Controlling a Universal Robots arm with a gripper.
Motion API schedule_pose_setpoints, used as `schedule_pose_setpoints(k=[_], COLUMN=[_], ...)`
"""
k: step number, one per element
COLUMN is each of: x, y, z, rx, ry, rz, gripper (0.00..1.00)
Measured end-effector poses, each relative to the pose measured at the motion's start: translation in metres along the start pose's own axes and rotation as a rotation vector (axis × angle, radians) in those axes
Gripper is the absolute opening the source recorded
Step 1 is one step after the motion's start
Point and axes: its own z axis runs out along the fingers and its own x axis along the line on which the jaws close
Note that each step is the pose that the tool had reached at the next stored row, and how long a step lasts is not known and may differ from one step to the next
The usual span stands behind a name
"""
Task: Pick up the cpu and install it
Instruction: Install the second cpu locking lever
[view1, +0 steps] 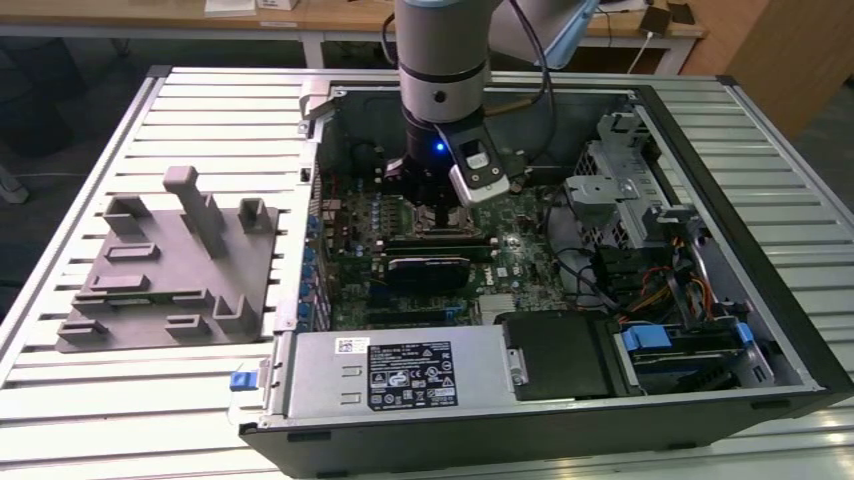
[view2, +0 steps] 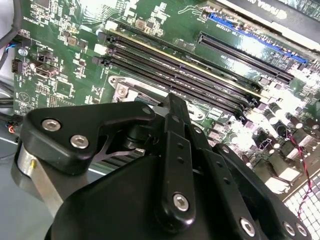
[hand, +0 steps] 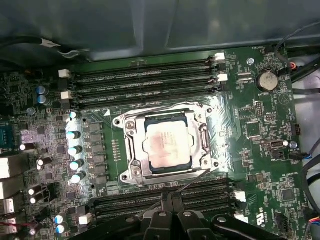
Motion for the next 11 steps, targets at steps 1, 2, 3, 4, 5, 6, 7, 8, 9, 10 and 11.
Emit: schedule_pose_setpoints(k=[1, 2, 3, 4, 5, 6, 7, 8, 9, 10, 11], x=[0.0, 0.0001, 0.0006, 0.0014, 0.0022, 0.0032, 0.005, 0.0064, 0.0076, 0.0092, 0.0108], y=[0.0, 0.0, -0.0001, -0.0005, -0.0008, -0.0012, -0.0017, -0.0023, -0.0029, -0.0036, -0.0042], z=[0.0, 0.0001, 0.0003, 0.0006, 0.0012, 0.0018, 0.0024, 0.0029, 0.0035, 0.0038, 0.004], rx=[-0.0001, -0.0001, -0.0002, -0.0016, -0.0061, -0.0132, -0.0186, -0.0222, -0.0259, -0.0283, -0.0293], ry=[0.0, 0.0, 0.0001, 0.0004, 0.001, 0.002, 0.0027, 0.0032, 0.0038, 0.0042, 0.0042], rz=[0.0, 0.0, 0.0, 0.0, 0.001, 0.001, 0.002, 0.002, 0.002, 0.002, 0.002], gripper=[0.11, 0.11, 0.11, 0.11, 0.11, 0.11, 0.11, 0.11, 0.11, 0.11, 0.11])
